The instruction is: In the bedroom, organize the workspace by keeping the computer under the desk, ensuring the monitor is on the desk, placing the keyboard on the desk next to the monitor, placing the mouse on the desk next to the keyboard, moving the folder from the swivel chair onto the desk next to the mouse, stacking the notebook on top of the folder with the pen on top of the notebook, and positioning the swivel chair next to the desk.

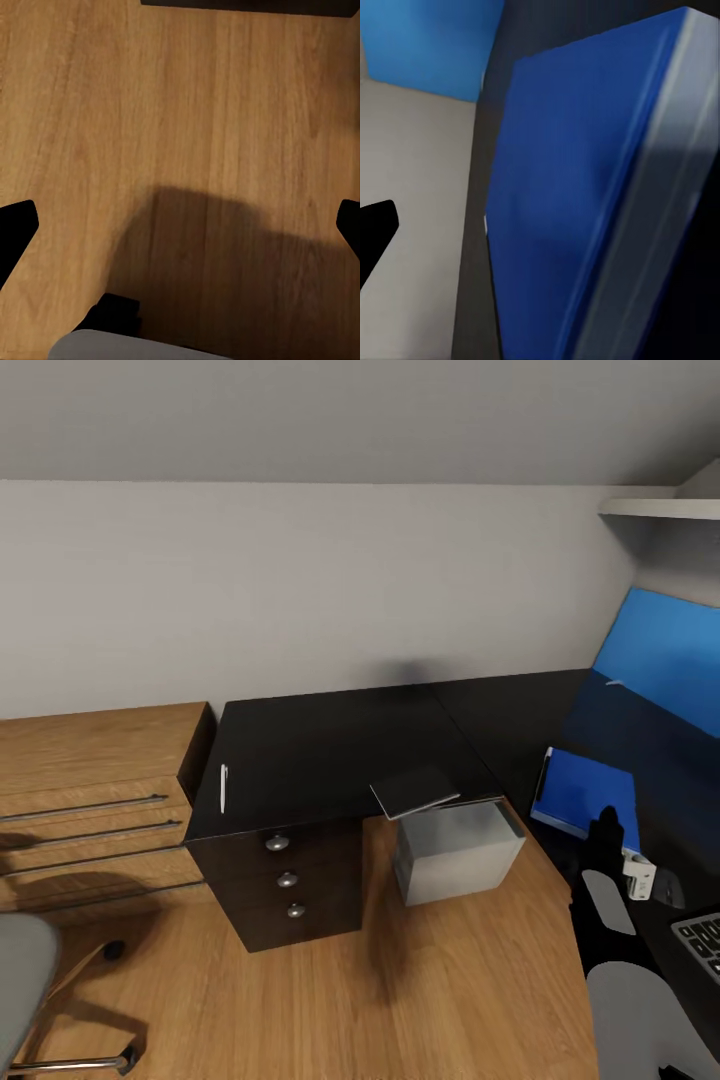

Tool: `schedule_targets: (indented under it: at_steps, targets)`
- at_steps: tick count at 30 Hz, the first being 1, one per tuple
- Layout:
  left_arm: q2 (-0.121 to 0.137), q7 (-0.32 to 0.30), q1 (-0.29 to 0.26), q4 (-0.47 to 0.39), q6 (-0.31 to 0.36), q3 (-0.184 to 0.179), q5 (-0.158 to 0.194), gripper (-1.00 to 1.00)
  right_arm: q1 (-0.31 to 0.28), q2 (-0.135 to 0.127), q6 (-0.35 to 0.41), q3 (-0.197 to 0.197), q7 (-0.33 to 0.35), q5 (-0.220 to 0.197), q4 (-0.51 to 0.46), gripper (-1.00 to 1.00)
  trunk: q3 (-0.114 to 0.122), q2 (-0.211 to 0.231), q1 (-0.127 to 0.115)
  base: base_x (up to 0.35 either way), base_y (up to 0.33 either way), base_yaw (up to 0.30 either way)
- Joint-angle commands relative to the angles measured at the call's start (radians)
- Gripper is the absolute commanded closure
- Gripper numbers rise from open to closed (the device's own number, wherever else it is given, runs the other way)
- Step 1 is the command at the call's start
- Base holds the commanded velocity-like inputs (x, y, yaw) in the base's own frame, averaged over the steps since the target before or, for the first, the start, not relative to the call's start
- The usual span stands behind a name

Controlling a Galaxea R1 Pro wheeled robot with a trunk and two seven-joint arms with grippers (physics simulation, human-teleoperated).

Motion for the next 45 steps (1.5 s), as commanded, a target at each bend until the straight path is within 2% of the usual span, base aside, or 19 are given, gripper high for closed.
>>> schedule_targets:
  at_steps: [1,28,39,41,44,45]
  targets:
    - [0.001,0.008,-0.001,0.0,-0.004,-0.009,0.005,-1.0,-0.001,0.0,-0.003,0.0,0.006,-0.01,0.002,-1.0,-0.001,0.0,0.0,-0.003,0.0,0.0]
    - [0.001,0.008,-0.001,0.0,-0.004,-0.009,0.005,-1.0,-0.001,0.009,-0.002,0.002,0.008,-0.009,0.019,-1.0,-0.001,0.0,0.0,-0.02,0.0,0.0]
    - [0.001,0.008,-0.001,0.0,-0.004,-0.009,0.007,-1.0,0.014,0.035,0.003,0.008,0.009,-0.003,0.025,-1.0,-0.001,0.0,0.0,-0.041,0.011,0.0]
    - [0.0,0.008,-0.001,0.0,-0.004,-0.009,0.007,-1.0,0.015,0.036,0.005,0.025,0.009,-0.001,0.043,-1.0,-0.001,0.0,0.0,-0.002,0.0,0.0]
    - [-0.001,0.008,-0.001,0.0,-0.003,-0.009,0.008,-1.0,0.015,0.037,0.006,0.09,0.009,-0.001,0.066,-1.0,-0.001,0.0,0.0,0.0,0.0,0.0]
    - [-0.001,0.008,-0.001,0.0,-0.003,-0.009,0.008,-1.0,0.015,0.037,0.006,0.096,0.009,-0.001,0.07,-1.0,-0.001,0.0,0.0,0.0,0.0,0.0]
